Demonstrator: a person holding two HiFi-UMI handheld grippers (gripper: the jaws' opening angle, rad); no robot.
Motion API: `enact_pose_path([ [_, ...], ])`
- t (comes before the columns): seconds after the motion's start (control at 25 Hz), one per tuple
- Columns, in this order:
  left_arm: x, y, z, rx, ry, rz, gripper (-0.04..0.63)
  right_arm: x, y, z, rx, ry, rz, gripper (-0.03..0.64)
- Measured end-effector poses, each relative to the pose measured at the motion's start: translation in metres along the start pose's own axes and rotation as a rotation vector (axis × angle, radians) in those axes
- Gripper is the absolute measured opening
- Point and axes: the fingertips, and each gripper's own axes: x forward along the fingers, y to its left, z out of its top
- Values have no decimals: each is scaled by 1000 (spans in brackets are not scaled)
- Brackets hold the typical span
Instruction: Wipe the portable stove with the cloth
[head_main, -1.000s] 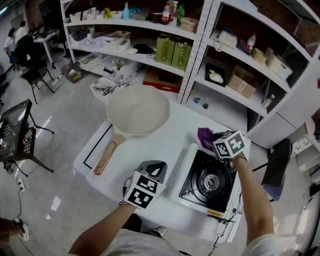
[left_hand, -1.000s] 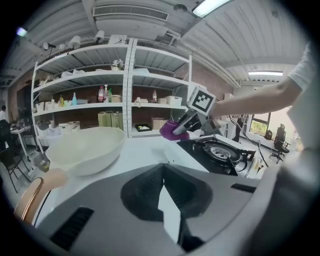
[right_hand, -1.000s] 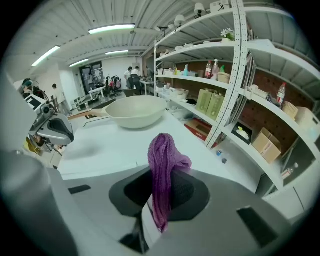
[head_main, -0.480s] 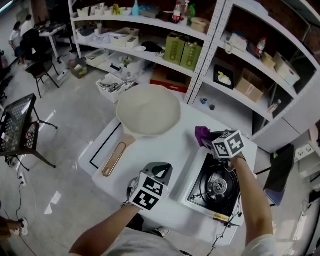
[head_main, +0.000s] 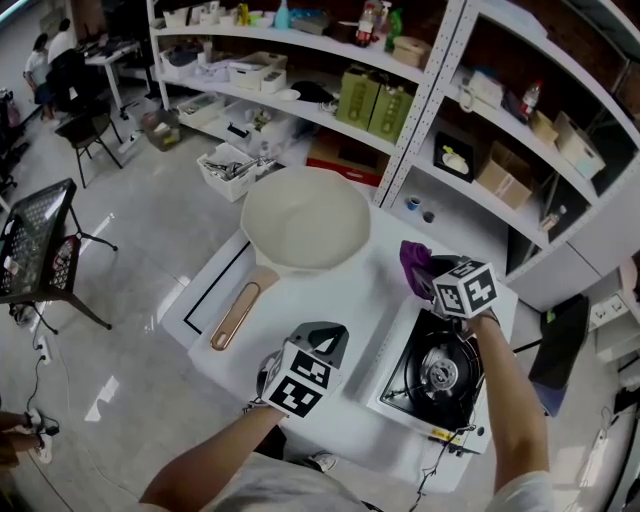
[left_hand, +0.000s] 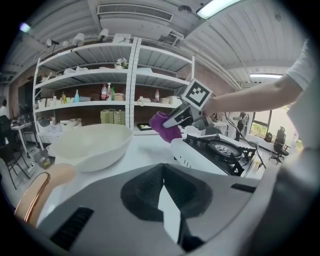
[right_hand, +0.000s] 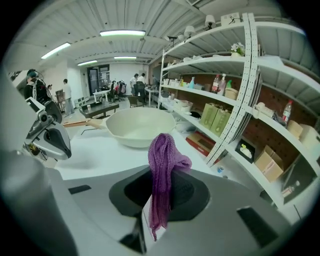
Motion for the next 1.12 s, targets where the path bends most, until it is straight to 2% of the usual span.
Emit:
enact_pose_path([
  [0.16,1,-4,1,0,-4,-4,3,-5,2,19,-25,-61,-22,61],
  [0.32,0,-2,-2,-16,-6,0,3,1,15,28,-65,-64,7,61],
  [0.68,-8,11,-16,-60,2,39,3,32,48,15,-139,42,98,61],
  [0.88,-9,15,-22,-85,12,56,3,39,62,0,-151,118,148,61],
  [1.12,-12,12,-22,-102,3,79,3,36,81,-12,-150,163,203,61],
])
